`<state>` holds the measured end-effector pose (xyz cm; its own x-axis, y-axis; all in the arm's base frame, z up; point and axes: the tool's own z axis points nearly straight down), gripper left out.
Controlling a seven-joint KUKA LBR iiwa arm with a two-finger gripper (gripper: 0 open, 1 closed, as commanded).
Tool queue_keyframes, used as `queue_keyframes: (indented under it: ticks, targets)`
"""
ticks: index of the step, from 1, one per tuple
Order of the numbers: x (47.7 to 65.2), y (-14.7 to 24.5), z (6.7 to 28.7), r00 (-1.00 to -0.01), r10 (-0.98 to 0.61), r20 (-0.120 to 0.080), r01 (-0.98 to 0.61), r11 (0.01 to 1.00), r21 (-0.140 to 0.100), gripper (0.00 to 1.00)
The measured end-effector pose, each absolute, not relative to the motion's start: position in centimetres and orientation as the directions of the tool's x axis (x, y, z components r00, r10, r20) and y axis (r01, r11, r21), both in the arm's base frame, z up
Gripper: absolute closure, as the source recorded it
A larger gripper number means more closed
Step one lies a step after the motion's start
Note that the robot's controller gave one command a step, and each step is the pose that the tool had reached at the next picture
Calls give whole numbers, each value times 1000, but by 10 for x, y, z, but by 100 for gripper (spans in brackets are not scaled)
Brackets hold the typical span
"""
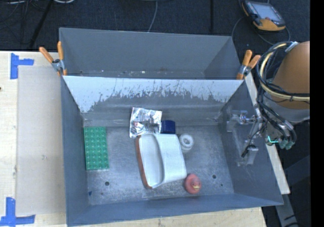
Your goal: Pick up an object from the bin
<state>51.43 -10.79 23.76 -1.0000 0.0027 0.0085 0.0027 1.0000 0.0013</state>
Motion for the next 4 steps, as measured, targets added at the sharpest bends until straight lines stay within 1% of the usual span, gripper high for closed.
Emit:
queue_keyframes:
  ticks: [1, 2, 3, 4]
  targets:
    - [491, 5, 72, -941, -337, -11, -337, 942, -5, 0]
    - [473, -17, 101, -842, -539, -4, -539, 842, -2, 0]
    - [486, -5, 99, -520, -854, -1, -854, 520, 1, 0]
    - [480, 2, 69, 16, -1000, 2, -1000, -16, 7, 0]
